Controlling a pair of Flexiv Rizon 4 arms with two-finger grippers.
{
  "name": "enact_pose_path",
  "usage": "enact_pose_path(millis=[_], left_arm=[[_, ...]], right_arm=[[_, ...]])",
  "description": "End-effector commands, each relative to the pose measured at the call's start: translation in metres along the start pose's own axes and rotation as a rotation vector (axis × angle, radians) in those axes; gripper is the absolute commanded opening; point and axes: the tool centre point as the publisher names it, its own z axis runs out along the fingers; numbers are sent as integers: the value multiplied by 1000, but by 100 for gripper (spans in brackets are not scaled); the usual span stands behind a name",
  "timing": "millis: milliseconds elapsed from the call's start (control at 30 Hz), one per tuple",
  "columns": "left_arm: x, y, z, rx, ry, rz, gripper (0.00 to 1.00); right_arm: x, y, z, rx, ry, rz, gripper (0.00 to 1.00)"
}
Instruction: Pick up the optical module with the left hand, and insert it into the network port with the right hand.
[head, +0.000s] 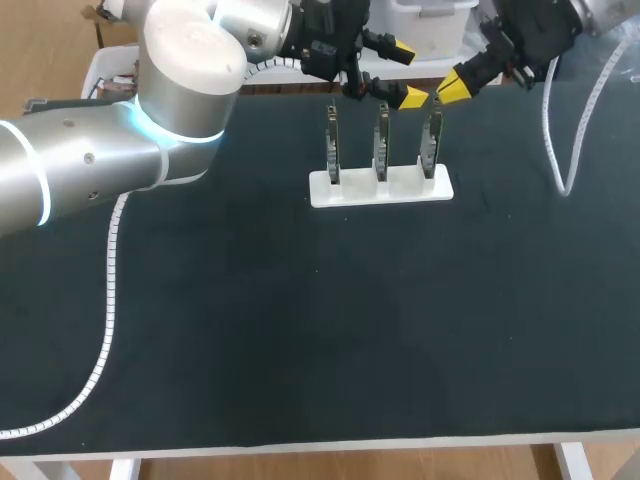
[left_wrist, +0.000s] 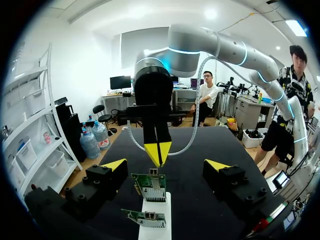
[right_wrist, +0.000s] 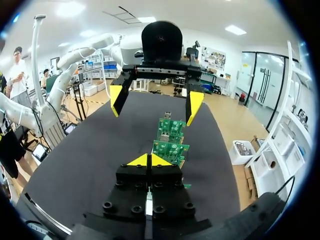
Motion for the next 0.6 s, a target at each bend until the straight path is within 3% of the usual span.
enact_pose_path(millis=[33, 600], left_arm=[[0, 0, 0, -1, 1, 1, 100], [0, 0, 0, -1, 1, 1, 100]], right_arm=[[-3, -11, -5, -96, 3, -4, 0], [3, -21, 0, -105, 10, 14, 0]])
